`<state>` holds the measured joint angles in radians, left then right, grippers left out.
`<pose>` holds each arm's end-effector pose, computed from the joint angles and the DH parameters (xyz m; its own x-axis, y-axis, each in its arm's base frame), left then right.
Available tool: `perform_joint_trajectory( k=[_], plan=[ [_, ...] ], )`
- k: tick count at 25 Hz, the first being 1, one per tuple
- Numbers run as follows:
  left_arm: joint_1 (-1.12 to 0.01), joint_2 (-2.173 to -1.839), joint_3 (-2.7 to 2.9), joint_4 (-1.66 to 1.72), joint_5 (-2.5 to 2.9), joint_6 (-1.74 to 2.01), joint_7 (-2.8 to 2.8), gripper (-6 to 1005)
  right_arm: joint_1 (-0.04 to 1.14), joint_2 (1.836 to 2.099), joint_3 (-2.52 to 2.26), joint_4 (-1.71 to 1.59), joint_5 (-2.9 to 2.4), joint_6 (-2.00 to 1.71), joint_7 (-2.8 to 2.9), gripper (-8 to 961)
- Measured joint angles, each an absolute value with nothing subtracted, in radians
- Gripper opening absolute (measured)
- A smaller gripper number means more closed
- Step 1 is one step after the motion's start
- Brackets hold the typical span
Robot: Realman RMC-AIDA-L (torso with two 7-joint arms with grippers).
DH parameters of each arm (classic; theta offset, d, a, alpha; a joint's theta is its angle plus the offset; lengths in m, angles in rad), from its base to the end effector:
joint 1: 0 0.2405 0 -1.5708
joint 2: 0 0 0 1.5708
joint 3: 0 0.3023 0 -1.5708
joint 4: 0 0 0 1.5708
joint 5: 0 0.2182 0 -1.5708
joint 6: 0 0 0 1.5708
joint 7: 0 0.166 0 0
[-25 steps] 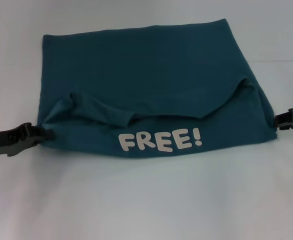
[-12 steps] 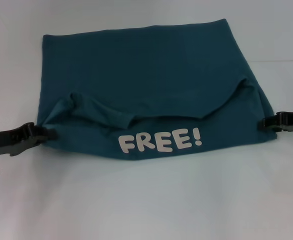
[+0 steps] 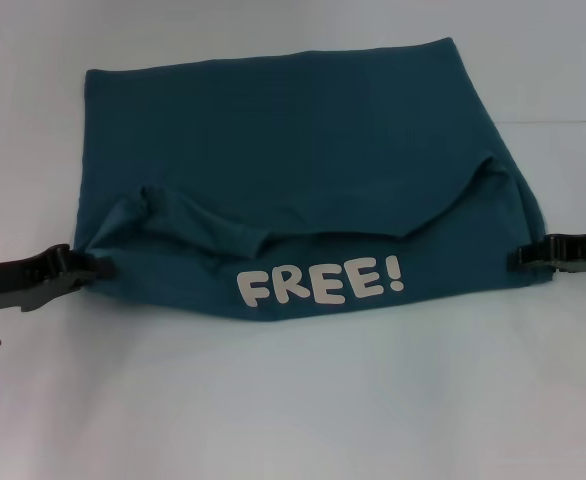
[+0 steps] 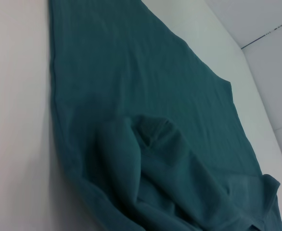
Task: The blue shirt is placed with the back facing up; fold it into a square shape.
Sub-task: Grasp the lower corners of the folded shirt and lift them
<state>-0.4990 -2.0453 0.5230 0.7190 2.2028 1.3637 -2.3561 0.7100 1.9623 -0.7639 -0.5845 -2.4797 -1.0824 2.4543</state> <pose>-0.3634 0.3808 0.0009 0.0127 0.8297 0.5580 0.9949 -0.0662 0.0758 0.3531 0.4503 -0.0064 0.2762 -0.8848 -0.3754 -0.9260 -0.1403 -0.3506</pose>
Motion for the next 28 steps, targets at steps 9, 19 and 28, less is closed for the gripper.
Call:
perform_joint_trajectory(
  k=[9,19,28],
  plan=[
    [-0.507,-2.049,0.523,0.713,2.203,1.364,-2.356,35,0.710,1.968,-0.756,-0.590,-2.472,-1.082,2.452,490],
    [-0.509,-2.049,0.523,0.712,2.203,1.363,-2.356,38,0.709,1.962,-0.753,-0.593,-2.471,-1.085,2.454,99],
    [-0.513,-2.030,0.540,0.729,2.237,1.442,-2.356,40,0.683,1.937,-0.750,-0.668,-2.473,-1.289,2.481,34]
  ],
)
